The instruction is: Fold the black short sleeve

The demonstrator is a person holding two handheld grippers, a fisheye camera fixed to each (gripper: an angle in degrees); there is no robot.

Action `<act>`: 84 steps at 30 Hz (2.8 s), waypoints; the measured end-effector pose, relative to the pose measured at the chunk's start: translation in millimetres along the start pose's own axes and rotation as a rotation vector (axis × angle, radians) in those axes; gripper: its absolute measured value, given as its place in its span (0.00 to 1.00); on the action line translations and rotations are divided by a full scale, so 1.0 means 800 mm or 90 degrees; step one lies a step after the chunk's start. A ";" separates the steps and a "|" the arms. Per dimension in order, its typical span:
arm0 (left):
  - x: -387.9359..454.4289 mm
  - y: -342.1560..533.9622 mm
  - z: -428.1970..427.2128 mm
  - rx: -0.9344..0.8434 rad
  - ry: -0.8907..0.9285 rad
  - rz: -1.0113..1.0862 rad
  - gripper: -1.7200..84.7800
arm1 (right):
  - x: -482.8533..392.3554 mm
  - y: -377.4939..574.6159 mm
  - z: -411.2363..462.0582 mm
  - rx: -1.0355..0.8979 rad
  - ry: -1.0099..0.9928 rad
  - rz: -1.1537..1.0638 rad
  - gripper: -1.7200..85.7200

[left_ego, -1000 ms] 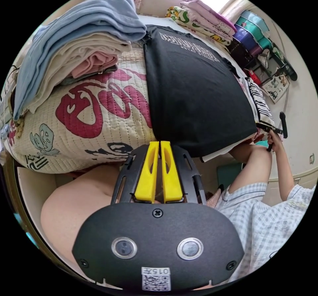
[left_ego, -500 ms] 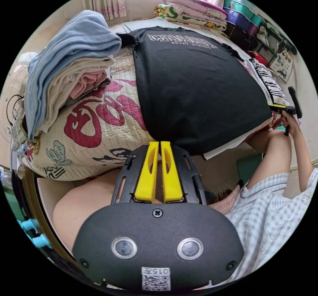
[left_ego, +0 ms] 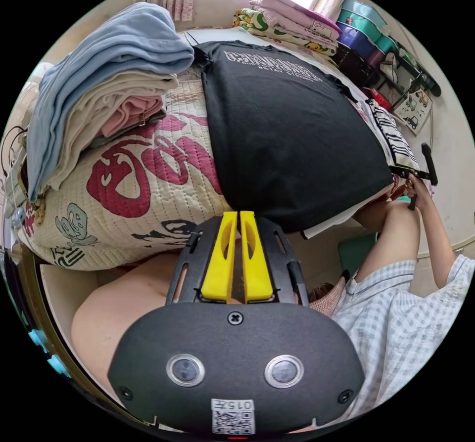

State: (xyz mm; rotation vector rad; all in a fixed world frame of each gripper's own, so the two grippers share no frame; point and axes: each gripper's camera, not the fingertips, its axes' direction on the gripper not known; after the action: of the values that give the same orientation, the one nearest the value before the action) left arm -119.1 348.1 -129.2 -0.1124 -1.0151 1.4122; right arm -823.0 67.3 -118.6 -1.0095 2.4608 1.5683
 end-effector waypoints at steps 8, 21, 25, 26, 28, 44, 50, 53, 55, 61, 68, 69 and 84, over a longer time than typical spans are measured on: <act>-0.029 0.034 -0.028 0.026 0.049 -0.026 0.01 | 0.061 0.106 -0.001 0.045 -0.107 0.101 0.04; -0.085 0.139 -0.112 0.192 0.079 -0.093 0.01 | 0.106 0.627 -0.381 0.784 -0.523 0.295 0.01; -0.091 0.176 -0.135 0.261 0.081 -0.088 0.01 | 0.070 0.794 -0.482 1.014 -0.706 0.173 0.01; -0.094 0.188 -0.140 0.284 0.085 -0.089 0.01 | 0.052 0.846 -0.507 1.064 -0.743 0.133 0.01; -0.104 0.204 -0.144 0.312 0.114 -0.092 0.01 | 0.025 0.917 -0.539 1.113 -0.796 0.043 0.01; -0.135 0.255 -0.121 0.357 0.227 -0.162 0.01 | 0.027 1.272 -0.601 1.361 -0.794 -0.006 0.01; -0.104 0.243 -0.100 0.304 0.147 -0.106 0.01 | 0.018 1.265 -0.604 1.377 -0.781 0.017 0.01; -0.091 0.227 -0.093 0.273 0.108 -0.080 0.01 | -0.005 1.233 -0.601 1.384 -0.760 0.041 0.01; -0.085 0.220 -0.090 0.283 0.122 -0.058 0.01 | -0.020 1.202 -0.596 1.370 -0.739 0.060 0.01; -0.068 0.183 -0.051 0.299 0.160 -0.030 0.01 | -0.083 0.982 -0.562 1.106 -0.650 0.129 0.01; -0.067 0.078 0.019 0.284 0.178 0.006 0.01 | -0.190 0.661 -0.463 0.770 -0.531 0.123 0.01; -0.067 0.049 0.031 0.285 0.178 0.022 0.01 | -0.204 0.607 -0.450 0.733 -0.518 0.131 0.02; 0.160 -0.523 0.260 0.153 0.369 0.319 0.04 | -0.232 -0.010 -0.339 0.290 -0.259 0.330 0.09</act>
State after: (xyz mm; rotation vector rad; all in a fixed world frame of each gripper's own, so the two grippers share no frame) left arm 43.0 259.6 319.2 -0.5955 -0.3375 1.7959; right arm -595.0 -67.8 75.8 0.0185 2.6875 1.0550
